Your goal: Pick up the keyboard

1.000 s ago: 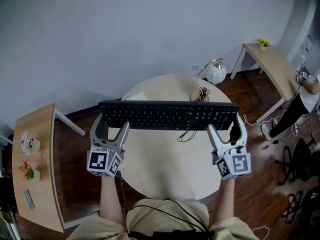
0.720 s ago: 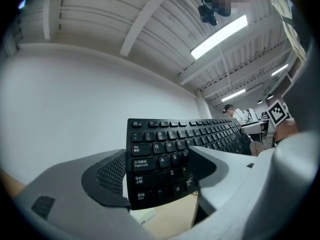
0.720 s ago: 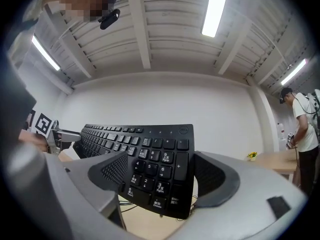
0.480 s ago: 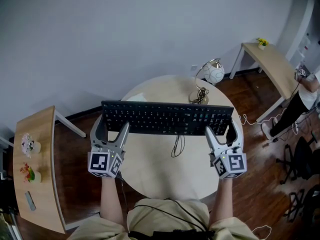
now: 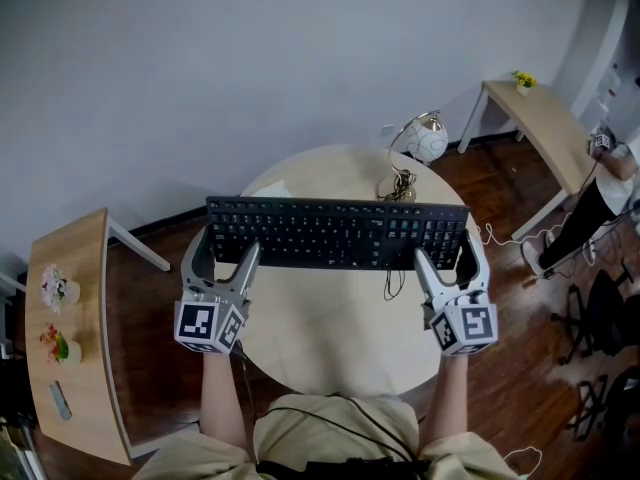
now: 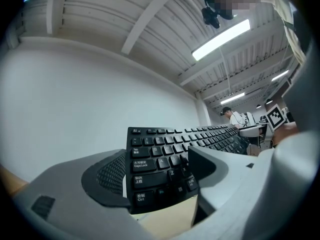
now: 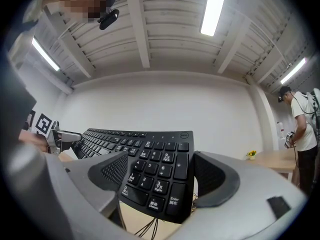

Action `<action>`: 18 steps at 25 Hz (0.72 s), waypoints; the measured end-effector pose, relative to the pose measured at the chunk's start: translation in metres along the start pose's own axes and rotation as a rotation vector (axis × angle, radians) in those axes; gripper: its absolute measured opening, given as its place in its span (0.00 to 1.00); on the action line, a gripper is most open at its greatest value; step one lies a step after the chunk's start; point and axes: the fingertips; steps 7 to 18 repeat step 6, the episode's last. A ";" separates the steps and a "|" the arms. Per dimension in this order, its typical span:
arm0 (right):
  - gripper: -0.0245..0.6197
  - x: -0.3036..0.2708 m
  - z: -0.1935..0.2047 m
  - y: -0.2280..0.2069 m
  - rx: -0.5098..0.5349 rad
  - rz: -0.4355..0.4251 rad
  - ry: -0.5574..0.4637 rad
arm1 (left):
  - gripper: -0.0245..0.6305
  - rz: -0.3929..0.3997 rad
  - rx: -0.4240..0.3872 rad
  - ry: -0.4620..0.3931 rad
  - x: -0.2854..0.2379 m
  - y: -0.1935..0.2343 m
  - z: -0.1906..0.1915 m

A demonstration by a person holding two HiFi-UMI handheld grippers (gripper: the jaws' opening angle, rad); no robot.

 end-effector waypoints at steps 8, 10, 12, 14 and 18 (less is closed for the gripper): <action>0.71 0.002 0.001 -0.001 -0.018 -0.006 0.000 | 0.60 0.011 0.009 0.011 0.001 -0.002 0.001; 0.71 0.002 0.001 -0.001 -0.018 -0.006 0.000 | 0.60 0.011 0.009 0.011 0.001 -0.002 0.001; 0.71 0.002 0.001 -0.001 -0.018 -0.006 0.000 | 0.60 0.011 0.009 0.011 0.001 -0.002 0.001; 0.71 0.002 0.001 -0.001 -0.018 -0.006 0.000 | 0.60 0.011 0.009 0.011 0.001 -0.002 0.001; 0.71 0.002 0.001 -0.001 -0.018 -0.006 0.000 | 0.60 0.011 0.009 0.011 0.001 -0.002 0.001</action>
Point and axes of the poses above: the fingertips, and each gripper's own axes: x backward along the fingers, y to its left, z out of its underside, and after that the axes turned 9 degrees about y, right-handed
